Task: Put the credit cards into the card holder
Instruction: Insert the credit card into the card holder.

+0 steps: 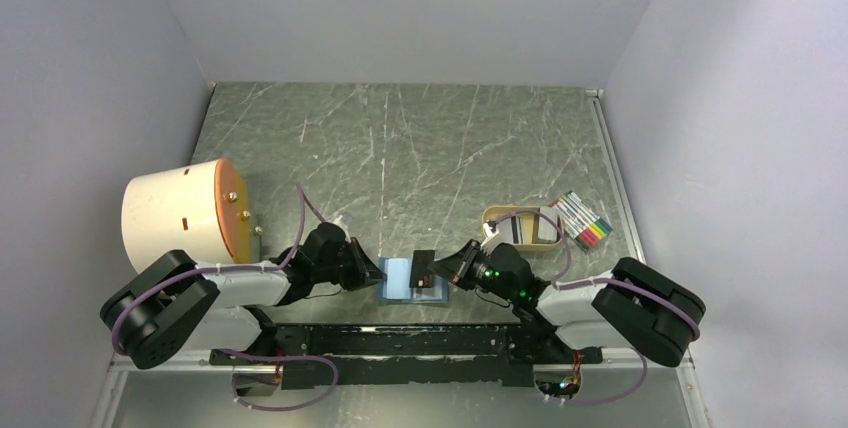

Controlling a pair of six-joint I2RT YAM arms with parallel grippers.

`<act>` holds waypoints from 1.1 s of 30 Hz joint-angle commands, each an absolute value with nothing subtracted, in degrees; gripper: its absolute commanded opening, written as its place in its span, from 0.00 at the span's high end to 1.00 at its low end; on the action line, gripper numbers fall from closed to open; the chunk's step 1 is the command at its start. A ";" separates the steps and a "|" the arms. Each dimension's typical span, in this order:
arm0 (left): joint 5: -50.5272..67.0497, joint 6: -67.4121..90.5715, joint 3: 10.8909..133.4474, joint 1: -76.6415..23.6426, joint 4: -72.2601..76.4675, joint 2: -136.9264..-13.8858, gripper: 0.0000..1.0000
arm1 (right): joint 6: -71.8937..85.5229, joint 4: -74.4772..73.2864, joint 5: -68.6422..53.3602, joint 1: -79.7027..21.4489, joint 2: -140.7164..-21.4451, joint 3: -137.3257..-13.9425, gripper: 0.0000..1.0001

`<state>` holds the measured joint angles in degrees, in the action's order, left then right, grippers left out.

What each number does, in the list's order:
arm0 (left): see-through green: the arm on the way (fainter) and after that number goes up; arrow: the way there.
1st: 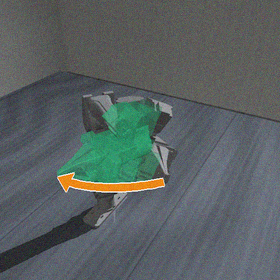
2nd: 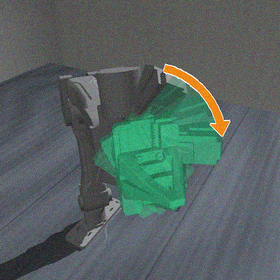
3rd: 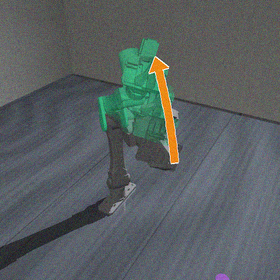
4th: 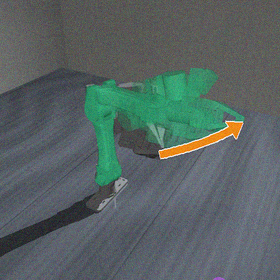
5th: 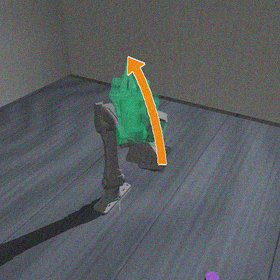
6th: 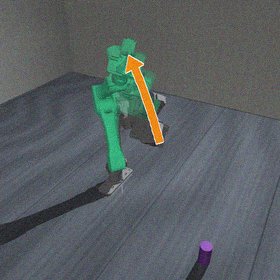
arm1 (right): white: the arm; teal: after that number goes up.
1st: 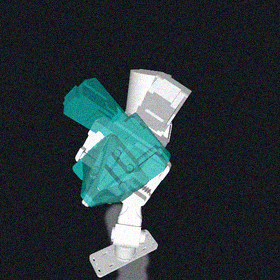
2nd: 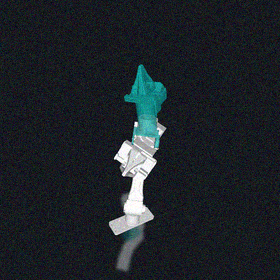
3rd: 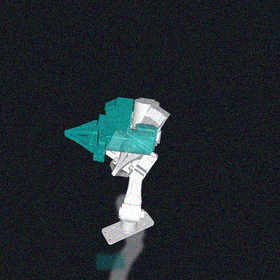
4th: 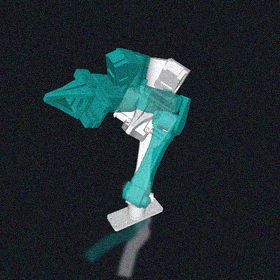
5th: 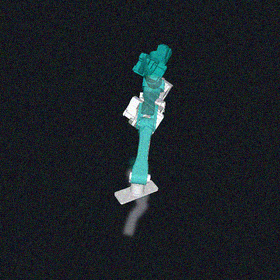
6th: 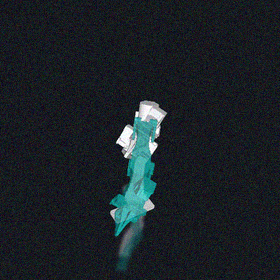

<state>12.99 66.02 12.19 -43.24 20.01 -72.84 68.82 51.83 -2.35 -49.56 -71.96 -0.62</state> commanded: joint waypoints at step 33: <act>11.16 63.76 13.61 -43.64 15.61 -74.08 0.91 | 69.22 55.77 -1.60 -49.88 -75.74 1.22 1.00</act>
<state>13.04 65.54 12.71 -43.24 19.49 -73.21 69.41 56.66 -1.80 -49.56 -77.43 -0.58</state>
